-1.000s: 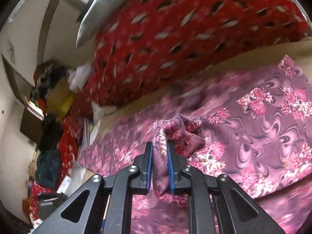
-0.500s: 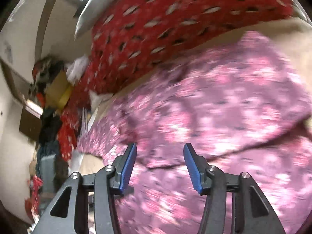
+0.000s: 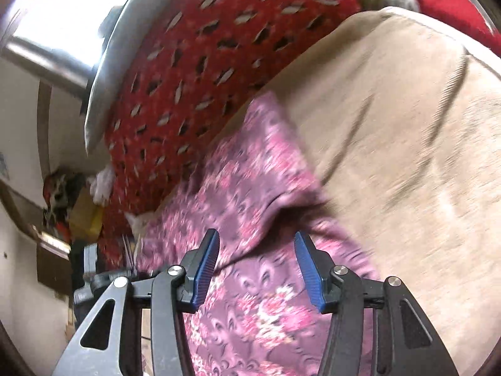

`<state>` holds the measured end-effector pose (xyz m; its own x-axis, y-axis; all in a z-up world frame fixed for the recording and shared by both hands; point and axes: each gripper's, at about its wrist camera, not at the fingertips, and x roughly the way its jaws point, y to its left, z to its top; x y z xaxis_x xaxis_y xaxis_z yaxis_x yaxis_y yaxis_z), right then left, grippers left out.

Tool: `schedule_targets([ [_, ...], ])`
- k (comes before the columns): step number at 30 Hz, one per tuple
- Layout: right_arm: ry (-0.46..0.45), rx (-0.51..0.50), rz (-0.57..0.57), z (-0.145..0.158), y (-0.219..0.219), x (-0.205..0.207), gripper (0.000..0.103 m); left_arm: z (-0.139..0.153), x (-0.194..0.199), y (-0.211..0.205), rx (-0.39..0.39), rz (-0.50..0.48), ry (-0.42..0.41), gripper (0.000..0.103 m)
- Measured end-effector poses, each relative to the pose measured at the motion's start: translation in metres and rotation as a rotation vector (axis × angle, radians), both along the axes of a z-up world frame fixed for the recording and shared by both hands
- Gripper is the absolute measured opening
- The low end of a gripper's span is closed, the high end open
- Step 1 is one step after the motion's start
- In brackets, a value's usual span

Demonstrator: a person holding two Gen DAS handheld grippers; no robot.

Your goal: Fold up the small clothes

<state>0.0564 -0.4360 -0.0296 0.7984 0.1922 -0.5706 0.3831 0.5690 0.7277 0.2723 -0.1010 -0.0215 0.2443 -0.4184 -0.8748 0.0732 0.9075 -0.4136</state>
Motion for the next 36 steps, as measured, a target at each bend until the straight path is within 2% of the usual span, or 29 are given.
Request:
schedule_targets([
  [4,-0.004,-0.011,-0.065,0.0,-0.023,-0.004,0.053,0.017,0.003,0.038,-0.023,0.084,-0.064,0.007],
  [9,0.062,-0.033,-0.064,-0.012,-0.036,0.027,0.053,0.002,0.01,0.062,0.001,0.11,-0.017,0.006],
  [13,0.11,-0.021,-0.063,-0.027,-0.036,0.055,0.053,0.001,0.008,0.069,0.021,0.124,-0.04,0.004],
  [14,0.109,0.001,-0.063,-0.03,-0.037,0.057,0.053,0.002,0.008,0.072,0.01,0.119,-0.036,0.004],
  [17,0.092,0.059,-0.075,-0.036,-0.037,0.058,0.053,0.0,0.005,0.077,-0.098,0.091,0.0,0.005],
  [18,0.089,0.057,-0.077,-0.037,-0.036,0.056,0.053,0.0,0.002,0.076,-0.122,0.08,0.003,0.01],
  [19,0.089,0.052,-0.075,-0.038,-0.036,0.055,0.053,-0.001,0.001,0.074,-0.137,0.069,0.006,0.024],
  [20,0.09,0.05,-0.076,-0.039,-0.036,0.053,0.052,-0.002,-0.001,0.071,-0.149,0.064,0.007,0.033],
  [21,0.092,0.053,-0.077,-0.04,-0.036,0.051,0.051,-0.005,-0.002,0.068,-0.158,0.066,0.01,0.049],
  [24,0.084,0.066,-0.083,-0.042,-0.035,0.047,0.051,-0.015,0.0,0.053,-0.165,0.072,0.035,0.057],
  [26,0.086,0.062,-0.078,-0.04,-0.035,0.047,0.051,-0.026,0.006,0.042,-0.15,0.079,0.07,0.057],
  [28,0.089,0.054,-0.073,-0.038,-0.035,0.047,0.053,-0.029,0.011,0.037,-0.137,0.111,0.077,0.053],
  [29,0.091,0.048,-0.07,-0.036,-0.035,0.047,0.053,-0.026,0.013,0.037,-0.14,0.122,0.067,0.043],
  [30,0.091,0.042,-0.068,-0.035,-0.036,0.047,0.053,-0.024,0.015,0.037,-0.149,0.117,0.063,0.012],
  [31,0.089,0.033,-0.066,-0.032,-0.036,0.046,0.053,-0.02,0.018,0.036,-0.162,0.101,0.067,0.007],
  [33,0.083,0.01,-0.065,-0.026,-0.038,0.045,0.053,-0.009,0.018,0.043,-0.157,0.114,0.027,0.007],
  [36,0.069,-0.014,-0.074,-0.019,-0.044,0.044,0.053,0.017,0.011,0.06,-0.125,0.15,-0.088,0.007],
])
